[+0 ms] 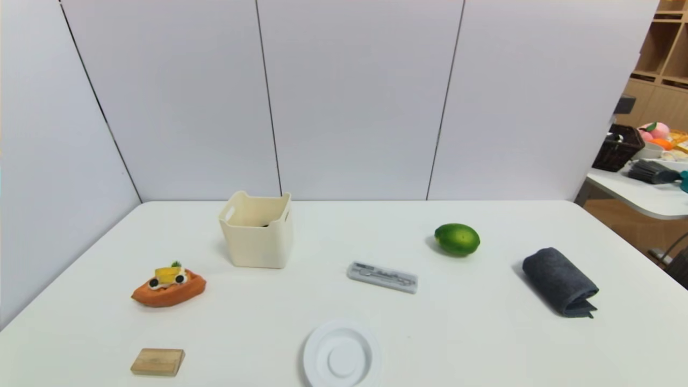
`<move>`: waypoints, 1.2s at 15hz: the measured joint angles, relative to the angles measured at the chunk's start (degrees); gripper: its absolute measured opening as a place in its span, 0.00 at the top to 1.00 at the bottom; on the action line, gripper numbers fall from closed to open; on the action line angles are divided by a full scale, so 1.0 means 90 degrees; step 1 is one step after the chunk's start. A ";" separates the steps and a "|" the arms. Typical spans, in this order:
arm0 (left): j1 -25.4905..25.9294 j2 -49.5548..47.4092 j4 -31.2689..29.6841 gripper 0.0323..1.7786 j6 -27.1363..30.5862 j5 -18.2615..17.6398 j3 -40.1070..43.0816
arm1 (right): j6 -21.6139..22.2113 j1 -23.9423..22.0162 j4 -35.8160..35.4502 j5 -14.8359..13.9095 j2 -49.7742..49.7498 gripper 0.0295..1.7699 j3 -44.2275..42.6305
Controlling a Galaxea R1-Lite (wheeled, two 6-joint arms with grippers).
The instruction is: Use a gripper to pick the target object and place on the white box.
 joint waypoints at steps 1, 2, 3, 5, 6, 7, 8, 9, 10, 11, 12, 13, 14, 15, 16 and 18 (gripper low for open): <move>0.0012 -0.0223 0.0515 0.05 0.0005 -0.0129 0.0000 | -0.0004 0.0000 0.0005 0.0003 0.0000 0.04 0.0000; 0.0024 -0.0364 0.0925 0.05 0.0008 -0.0156 0.0003 | -0.0001 0.0000 0.0003 0.0003 0.0000 0.04 0.0000; 0.0030 -0.0461 0.1173 0.05 0.0003 -0.0153 0.0003 | -0.0004 0.0000 0.0003 0.0003 0.0000 0.04 0.0000; 0.0037 -0.0576 0.1219 0.05 -0.0087 -0.0056 0.0003 | -0.0007 0.0000 0.0003 0.0003 0.0000 0.04 0.0000; 0.0037 -0.0607 0.1231 0.05 -0.0215 0.0049 0.0003 | 0.0000 0.0000 0.0003 0.0000 0.0000 0.04 0.0000; 0.0037 -0.0623 0.1237 0.05 -0.0405 0.0127 0.0003 | -0.0001 0.0000 0.0003 0.0000 0.0000 0.04 0.0000; 0.0037 -0.0631 0.1234 0.05 -0.0595 0.0186 0.0003 | -0.0004 0.0000 0.0003 0.0000 0.0000 0.04 0.0000; 0.0037 -0.0637 0.1230 0.05 -0.0757 0.0213 0.0003 | -0.0007 0.0000 0.0003 0.0000 0.0000 0.04 0.0000; 0.0037 -0.0639 0.1230 0.05 -0.0853 0.0219 0.0003 | -0.0004 0.0000 0.0005 0.0003 0.0000 0.04 0.0000; 0.0037 -0.0642 0.1230 0.05 -0.0925 0.0228 0.0003 | -0.0004 0.0003 0.0003 0.0000 0.0000 0.04 0.0000; 0.0037 -0.0645 0.1227 0.05 -0.0982 0.0232 0.0003 | -0.0004 0.0003 0.0005 0.0003 0.0000 0.04 0.0000; 0.0037 -0.0645 0.1224 0.05 -0.0998 0.0237 0.0003 | -0.0007 0.0003 0.0008 0.0000 0.0000 0.04 0.0000; 0.0037 -0.0646 0.1224 0.05 -0.1001 0.0234 0.0003 | -0.0004 0.0003 0.0005 0.0003 0.0000 0.04 0.0000; 0.0037 -0.0646 0.1227 0.05 -0.1004 0.0237 0.0003 | -0.0004 0.0003 0.0008 0.0003 0.0000 0.04 0.0000; 0.0037 -0.0645 0.1224 0.05 -0.1001 0.0234 0.0003 | -0.0004 0.0003 0.0008 0.0000 0.0000 0.04 0.0000; 0.0037 -0.0646 0.1224 0.05 -0.1004 0.0237 0.0003 | -0.0007 0.0003 0.0005 0.0003 0.0000 0.04 0.0000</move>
